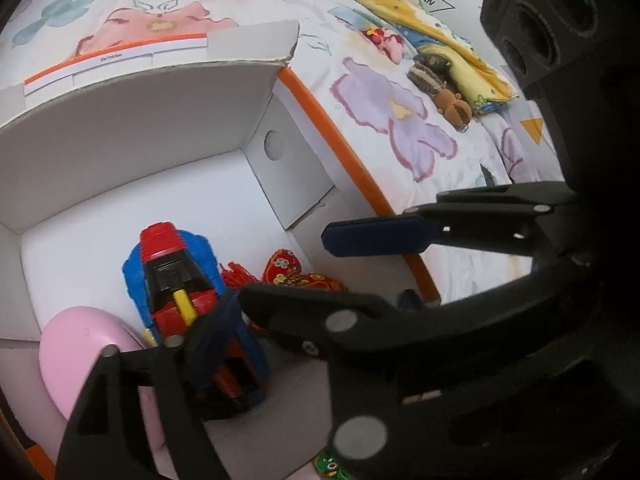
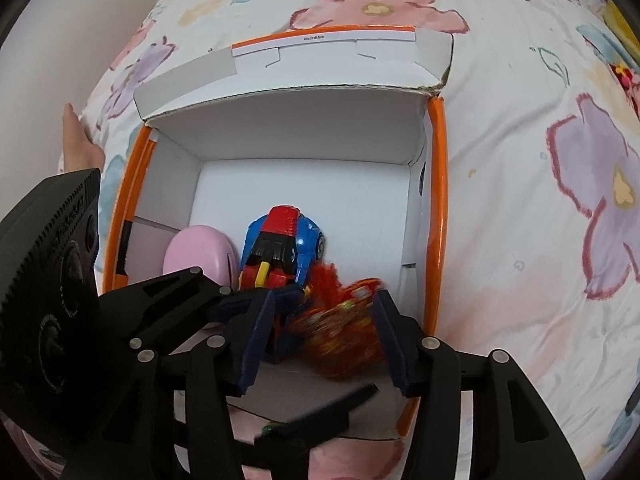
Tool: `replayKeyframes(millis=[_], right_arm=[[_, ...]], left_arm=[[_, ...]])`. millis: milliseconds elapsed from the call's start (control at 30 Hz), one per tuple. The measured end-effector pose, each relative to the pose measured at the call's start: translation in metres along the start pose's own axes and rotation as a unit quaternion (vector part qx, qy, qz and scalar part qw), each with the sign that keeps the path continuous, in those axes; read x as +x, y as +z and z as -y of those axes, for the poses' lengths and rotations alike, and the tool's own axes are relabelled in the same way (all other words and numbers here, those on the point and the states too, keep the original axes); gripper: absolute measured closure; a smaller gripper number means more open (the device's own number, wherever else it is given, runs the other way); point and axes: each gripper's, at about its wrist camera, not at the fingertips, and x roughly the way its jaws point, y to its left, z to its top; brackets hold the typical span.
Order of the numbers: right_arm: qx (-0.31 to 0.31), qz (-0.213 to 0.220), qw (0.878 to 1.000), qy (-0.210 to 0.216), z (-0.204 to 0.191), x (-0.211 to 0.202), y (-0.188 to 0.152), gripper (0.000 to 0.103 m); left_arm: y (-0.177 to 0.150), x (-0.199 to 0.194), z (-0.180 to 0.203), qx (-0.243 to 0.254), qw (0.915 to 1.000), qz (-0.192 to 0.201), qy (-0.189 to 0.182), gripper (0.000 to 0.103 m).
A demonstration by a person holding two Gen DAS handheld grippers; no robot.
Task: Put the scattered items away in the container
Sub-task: 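Lower the red pouch into the box beside the car and open the right gripper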
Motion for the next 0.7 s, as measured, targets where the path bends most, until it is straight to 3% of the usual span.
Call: replayKeyframes(millis=[233, 400, 700], right_arm=[[0.002, 0.008, 1.0, 0.007, -0.003, -0.007, -0.005, 0.045], [-0.006, 0.035, 0.999, 0.013, -0.011, -0.028, -0.011, 0.044], [-0.035, 0.101, 0.994, -0.008, -0.036, -0.081, -0.038, 0.044]], left_arm=[[-0.001, -0.009, 0.009, 0.021, 0.9994, 0.014, 0.026, 0.02], [-0.004, -0.029, 0.019, 0.032, 0.998, 0.041, 0.036, 0.005], [-0.022, -0.079, 0.05, 0.068, 0.9915, 0.099, 0.051, 0.001]])
